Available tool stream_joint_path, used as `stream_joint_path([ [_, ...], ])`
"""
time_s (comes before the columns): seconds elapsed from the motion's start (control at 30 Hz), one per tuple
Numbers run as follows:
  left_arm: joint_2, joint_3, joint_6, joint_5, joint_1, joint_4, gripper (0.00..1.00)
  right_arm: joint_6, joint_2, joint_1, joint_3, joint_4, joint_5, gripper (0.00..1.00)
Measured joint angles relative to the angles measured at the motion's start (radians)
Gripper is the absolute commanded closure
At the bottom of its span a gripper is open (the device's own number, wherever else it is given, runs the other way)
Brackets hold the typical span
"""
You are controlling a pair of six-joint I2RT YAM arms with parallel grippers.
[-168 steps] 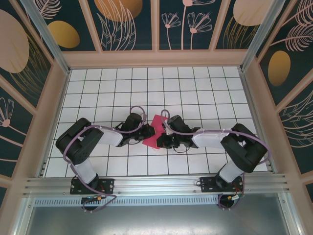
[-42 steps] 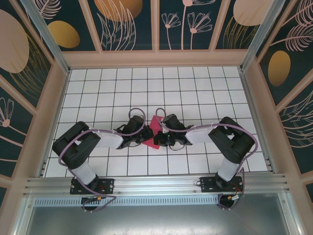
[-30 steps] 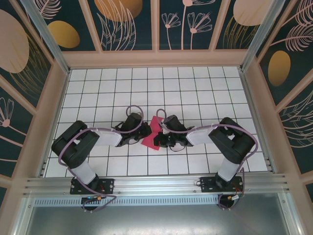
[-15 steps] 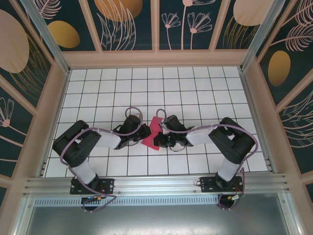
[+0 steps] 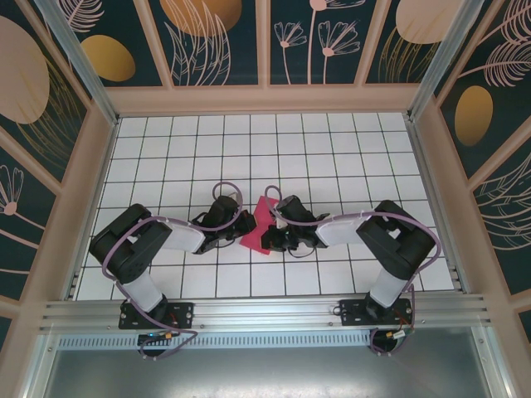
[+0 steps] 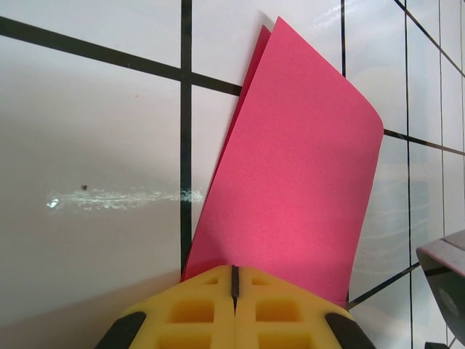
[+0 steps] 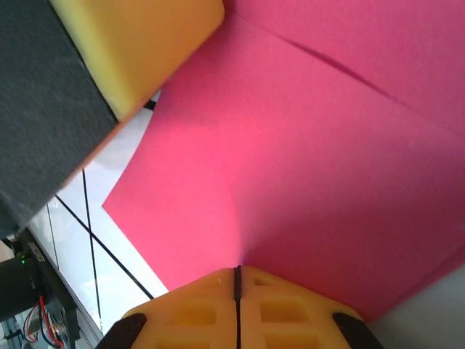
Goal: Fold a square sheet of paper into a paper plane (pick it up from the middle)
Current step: Fold the triangle a second time at the center of the table.
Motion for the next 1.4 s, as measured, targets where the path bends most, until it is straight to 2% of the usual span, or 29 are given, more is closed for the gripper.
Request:
stream_joint_path([
  [0.2,0.003,-0.006,0.0,0.004,0.0,0.016,0.93,-0.004,-0.042,0.009,0.0,-0.081,0.003,0.9],
  [0.6,0.002,-0.013,0.0,0.008,0.0,0.03,0.92,-0.011,-0.023,0.012,0.031,-0.134,0.018,0.89],
  [0.7,-0.014,-0.012,0.002,0.009,0.0,0.006,0.89,-0.018,-0.048,0.015,0.042,-0.174,0.056,0.85],
  [0.83,-0.063,-0.007,0.014,0.012,0.0,-0.082,0.82,-0.018,-0.161,0.006,0.044,-0.207,0.134,0.75],
  [0.9,-0.103,0.006,0.024,0.011,0.0,-0.132,0.75,-0.014,-0.211,-0.011,0.044,-0.204,0.16,0.7],
  [1.03,-0.18,0.045,0.032,0.01,0.0,-0.191,0.72,0.006,-0.25,-0.071,0.014,-0.164,0.181,0.61],
  [1.1,-0.215,0.06,0.039,0.008,0.0,-0.207,0.72,0.013,-0.248,-0.089,-0.003,-0.155,0.18,0.55],
  [1.13,-0.228,0.064,0.039,0.008,0.0,-0.213,0.74,0.018,-0.242,-0.09,-0.008,-0.151,0.179,0.44],
  [1.4,-0.237,0.055,0.042,0.043,0.0,-0.255,0.85,0.027,-0.164,-0.079,-0.008,-0.115,0.155,0.4],
])
